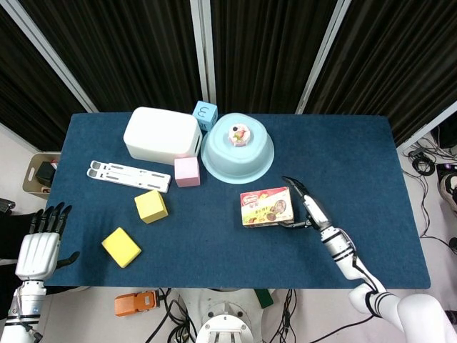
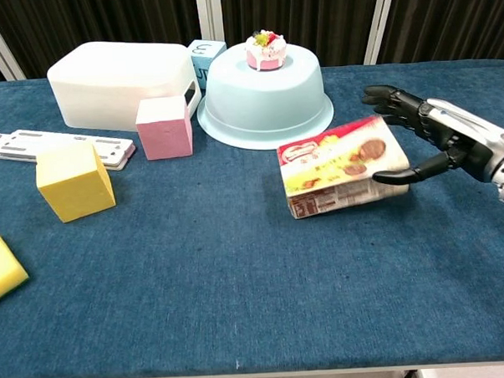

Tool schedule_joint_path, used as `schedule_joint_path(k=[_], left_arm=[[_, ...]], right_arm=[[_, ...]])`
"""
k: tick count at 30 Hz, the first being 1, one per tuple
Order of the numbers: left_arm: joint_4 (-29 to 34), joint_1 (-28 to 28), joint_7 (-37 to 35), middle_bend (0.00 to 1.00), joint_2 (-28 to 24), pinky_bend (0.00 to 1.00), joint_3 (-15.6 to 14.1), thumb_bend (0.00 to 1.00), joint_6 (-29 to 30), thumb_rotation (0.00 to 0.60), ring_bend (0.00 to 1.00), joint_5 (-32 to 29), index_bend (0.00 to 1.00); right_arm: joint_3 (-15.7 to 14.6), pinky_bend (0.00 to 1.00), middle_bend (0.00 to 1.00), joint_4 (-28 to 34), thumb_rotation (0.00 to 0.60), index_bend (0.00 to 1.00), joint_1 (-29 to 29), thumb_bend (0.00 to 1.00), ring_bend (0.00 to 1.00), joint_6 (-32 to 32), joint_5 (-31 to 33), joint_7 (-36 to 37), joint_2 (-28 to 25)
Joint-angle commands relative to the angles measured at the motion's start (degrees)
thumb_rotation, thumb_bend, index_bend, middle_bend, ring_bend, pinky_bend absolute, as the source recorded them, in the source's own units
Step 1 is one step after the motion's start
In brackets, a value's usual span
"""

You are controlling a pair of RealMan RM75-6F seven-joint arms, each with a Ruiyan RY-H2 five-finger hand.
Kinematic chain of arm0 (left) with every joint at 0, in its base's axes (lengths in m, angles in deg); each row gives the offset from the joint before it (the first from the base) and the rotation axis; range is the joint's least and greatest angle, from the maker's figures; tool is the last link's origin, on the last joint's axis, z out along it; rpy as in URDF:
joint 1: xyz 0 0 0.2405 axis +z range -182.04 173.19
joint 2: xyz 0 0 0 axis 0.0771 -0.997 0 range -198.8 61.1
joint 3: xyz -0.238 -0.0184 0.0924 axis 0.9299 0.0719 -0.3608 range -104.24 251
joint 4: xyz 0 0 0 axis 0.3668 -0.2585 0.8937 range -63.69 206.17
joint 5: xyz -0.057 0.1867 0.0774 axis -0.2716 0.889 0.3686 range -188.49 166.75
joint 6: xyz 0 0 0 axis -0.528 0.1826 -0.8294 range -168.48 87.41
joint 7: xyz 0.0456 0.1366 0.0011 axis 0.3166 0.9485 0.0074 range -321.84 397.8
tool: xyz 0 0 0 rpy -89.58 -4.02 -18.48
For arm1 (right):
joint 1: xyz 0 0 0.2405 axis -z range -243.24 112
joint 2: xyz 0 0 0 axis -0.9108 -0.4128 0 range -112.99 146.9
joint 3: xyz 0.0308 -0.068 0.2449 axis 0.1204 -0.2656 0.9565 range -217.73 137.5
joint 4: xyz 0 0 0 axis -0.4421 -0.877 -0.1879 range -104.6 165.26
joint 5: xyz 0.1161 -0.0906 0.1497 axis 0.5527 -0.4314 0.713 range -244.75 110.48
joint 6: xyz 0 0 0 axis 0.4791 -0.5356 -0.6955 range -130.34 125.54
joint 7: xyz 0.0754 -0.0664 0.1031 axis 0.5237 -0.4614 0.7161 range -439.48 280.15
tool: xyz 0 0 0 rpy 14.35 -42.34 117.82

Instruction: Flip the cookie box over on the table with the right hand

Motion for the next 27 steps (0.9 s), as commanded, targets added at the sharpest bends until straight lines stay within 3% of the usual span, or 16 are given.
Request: schedule_joint_path(k=[1,7,13,16,21,27], left_arm=[[-0.03,-0.09,0.01,0.0,0.07,0.0,0.0,0.13,-0.06,0.6,0.0,0.08,0.0],[0.15,-0.29,0.15,0.0,-0.08,0.0,0.24,0.13,0.08,0.6,0.0,0.13,0.0],[0.53,-0.42,0.18,0.0,-0.18,0.0,0.68,0.13,0.7,0.6,0.0,0.32,0.0],[0.65,-0.39,0.17,0.0,-0.12,0.0,0.8,0.13,1.06,0.6,0.0,0.45,0.0],[0.71,-0.17,0.35,0.0,-0.04,0.0,0.76,0.13,1.94,0.6,0.0,0.99,0.0],[0.94,0.56,0.54,0.0,-0.15,0.0,0.61,0.13,3.43,0.6,0.0,1.44,0.0]], right_arm=[[-1.86,0.0,0.0,5.4,0.572,0.0,1.19,0.25,0.0,1.65,-0.38,-5.02,-5.28],[-1.35,0.0,0.0,17.7,0.59,0.0,2.93,0.25,0.0,0.79,1.25,-14.04,-15.99],[0.53,0.0,0.0,35.79,0.593,0.0,8.02,0.21,0.0,-2.15,7.72,-34.29,-31.65],[0.88,0.0,0.0,42.09,0.593,0.0,11.29,0.21,0.0,-5.04,10.36,-40.64,-36.39],[0.22,0.0,0.0,46.58,0.592,0.0,16.42,0.21,0.0,-9.93,11.54,-44.62,-40.42],[-1.38,0.0,0.0,47.68,0.594,0.0,21.61,0.21,0.0,-14.87,9.28,-43.76,-41.44]])
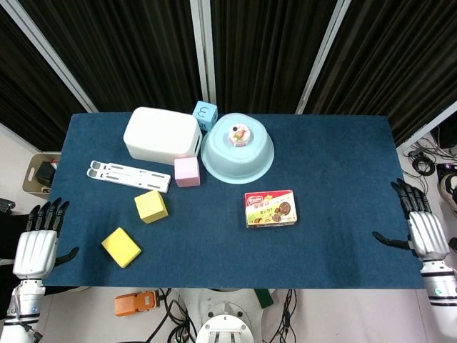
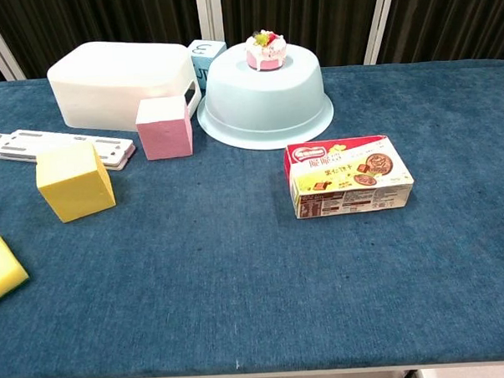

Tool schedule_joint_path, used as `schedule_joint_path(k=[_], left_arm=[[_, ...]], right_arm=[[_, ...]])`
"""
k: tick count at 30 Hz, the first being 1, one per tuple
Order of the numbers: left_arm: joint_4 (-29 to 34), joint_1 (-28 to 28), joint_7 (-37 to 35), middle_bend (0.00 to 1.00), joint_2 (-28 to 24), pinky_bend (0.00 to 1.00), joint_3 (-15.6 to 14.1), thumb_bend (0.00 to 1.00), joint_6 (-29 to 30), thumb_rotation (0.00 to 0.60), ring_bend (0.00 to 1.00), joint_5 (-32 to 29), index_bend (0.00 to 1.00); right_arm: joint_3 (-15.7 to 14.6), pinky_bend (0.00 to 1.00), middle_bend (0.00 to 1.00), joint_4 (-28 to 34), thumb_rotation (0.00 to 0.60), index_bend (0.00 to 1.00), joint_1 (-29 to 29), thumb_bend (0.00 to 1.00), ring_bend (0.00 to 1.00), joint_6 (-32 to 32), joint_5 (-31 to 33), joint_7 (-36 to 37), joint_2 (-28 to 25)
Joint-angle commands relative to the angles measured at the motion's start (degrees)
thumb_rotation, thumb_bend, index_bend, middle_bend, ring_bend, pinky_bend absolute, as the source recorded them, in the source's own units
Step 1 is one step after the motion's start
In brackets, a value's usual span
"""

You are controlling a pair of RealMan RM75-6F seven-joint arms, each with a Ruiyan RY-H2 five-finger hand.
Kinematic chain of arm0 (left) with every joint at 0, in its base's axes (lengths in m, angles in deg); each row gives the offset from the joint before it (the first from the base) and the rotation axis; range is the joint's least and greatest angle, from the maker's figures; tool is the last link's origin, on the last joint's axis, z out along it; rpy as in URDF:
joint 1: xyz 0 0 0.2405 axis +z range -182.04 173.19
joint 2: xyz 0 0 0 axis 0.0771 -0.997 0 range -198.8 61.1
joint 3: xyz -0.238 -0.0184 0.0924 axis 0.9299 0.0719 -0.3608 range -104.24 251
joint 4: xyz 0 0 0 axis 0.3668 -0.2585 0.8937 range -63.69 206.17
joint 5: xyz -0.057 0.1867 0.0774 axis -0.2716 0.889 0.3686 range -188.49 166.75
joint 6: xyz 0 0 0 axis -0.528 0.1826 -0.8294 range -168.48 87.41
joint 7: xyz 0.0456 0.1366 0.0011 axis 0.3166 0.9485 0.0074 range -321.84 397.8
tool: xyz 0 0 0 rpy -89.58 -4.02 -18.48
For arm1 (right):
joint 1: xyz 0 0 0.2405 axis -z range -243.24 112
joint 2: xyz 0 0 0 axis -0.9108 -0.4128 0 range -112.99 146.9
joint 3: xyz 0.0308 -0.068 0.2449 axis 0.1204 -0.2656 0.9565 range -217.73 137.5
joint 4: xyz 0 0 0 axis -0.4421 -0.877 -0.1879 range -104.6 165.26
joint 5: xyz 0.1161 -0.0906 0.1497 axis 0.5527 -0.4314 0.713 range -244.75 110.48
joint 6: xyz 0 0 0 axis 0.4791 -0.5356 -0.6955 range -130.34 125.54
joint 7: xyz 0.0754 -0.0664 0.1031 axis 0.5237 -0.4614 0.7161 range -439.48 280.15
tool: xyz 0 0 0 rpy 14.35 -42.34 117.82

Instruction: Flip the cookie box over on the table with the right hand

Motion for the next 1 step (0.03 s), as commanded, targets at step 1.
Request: schedule_joint_path(k=[1], left_arm=[[0.1,0.33,0.05,0.0,-0.05,0.0,-0.08,0.13,0.51,0.6,0.0,0.17,0.0]], right_arm=[[-0.86,0.0,0.0,0.47,0.594,0.0,2.54,0.21,0.0,-2.44,-1.32,0.06,-0.44]])
